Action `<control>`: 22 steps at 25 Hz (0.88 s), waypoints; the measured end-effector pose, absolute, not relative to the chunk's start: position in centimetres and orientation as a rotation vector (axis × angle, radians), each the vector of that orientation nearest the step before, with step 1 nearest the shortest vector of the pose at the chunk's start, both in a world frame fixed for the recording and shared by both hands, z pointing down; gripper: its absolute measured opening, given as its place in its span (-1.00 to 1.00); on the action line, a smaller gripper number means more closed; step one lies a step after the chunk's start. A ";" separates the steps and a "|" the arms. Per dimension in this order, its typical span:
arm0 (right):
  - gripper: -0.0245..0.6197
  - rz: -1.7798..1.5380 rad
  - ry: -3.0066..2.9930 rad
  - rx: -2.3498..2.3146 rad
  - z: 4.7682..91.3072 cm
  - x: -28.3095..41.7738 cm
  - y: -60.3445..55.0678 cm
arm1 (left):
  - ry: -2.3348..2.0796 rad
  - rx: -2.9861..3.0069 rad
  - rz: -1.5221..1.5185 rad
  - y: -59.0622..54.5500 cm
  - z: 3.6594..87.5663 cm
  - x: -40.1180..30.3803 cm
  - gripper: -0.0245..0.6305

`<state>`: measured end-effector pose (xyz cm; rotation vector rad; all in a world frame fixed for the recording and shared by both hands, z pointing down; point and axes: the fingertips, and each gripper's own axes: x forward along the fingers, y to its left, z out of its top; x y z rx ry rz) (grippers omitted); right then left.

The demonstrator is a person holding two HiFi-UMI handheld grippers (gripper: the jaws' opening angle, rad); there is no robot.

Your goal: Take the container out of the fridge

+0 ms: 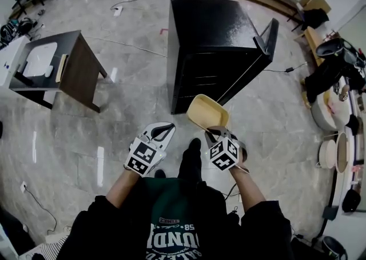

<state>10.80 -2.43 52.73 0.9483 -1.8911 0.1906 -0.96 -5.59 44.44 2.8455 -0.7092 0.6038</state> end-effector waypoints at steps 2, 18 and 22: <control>-0.79 0.195 -1.889 0.949 52.9 10.8 -2.2 | -0.709 2.850 0.602 -5.7 44.3 -0.9 -0.88; -0.79 0.204 -1.897 0.944 53.4 10.8 -2.3 | -0.714 2.836 0.608 -5.9 44.6 -1.1 -0.88; -0.79 0.208 -1.899 0.939 53.8 10.9 -2.5 | -0.712 2.831 0.609 -6.3 44.8 -0.9 -0.88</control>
